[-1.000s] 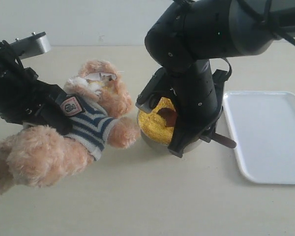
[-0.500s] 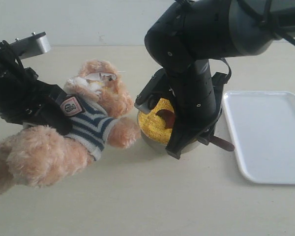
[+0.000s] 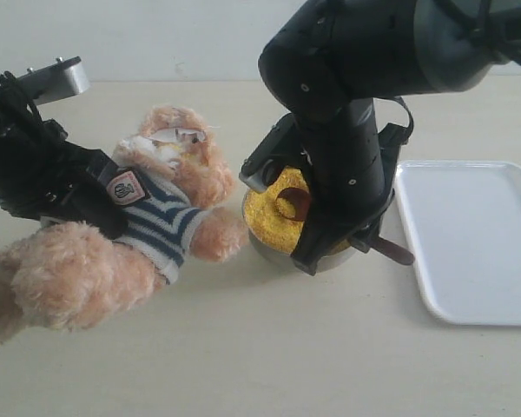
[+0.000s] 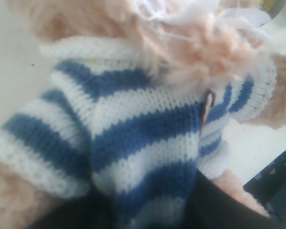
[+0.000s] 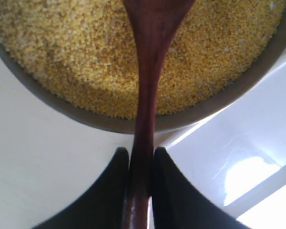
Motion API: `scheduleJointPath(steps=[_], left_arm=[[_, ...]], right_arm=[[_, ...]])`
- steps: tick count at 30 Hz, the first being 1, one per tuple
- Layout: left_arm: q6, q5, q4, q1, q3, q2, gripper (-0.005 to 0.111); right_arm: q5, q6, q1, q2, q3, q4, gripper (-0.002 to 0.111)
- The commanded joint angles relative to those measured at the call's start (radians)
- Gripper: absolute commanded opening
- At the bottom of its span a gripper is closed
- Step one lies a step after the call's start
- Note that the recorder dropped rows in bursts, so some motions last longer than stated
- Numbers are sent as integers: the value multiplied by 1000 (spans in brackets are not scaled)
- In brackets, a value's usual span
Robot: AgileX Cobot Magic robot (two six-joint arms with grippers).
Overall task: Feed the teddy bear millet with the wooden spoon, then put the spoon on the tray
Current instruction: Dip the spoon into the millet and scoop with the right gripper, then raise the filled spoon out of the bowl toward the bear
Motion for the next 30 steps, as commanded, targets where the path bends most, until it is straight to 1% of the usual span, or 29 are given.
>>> scheduleJointPath(steps=[1,4,10,21,26,30], left_arm=[[-2,2,-5,2,-7,-12,4],[-2,2,-5,2,-7,-12,4],[-2,2,-5,2,-7,-12,4],[-2,15,-7,2,-7,-12,4],[14,17,-41,2,2,-12,4],[37,22,-58,2,2,-12,4]], right_arm=[[2,9,-53,-16,2,53,-1],[2,0,-78,-23,2,72,-1],[2,-34,-95,-47,-4,90,-1],[2,-59,-95,-107,-4,112,-1],[2,-82,-95,-151,-4,150,-1],[2,-81,-95,-167,-46,170,-1]])
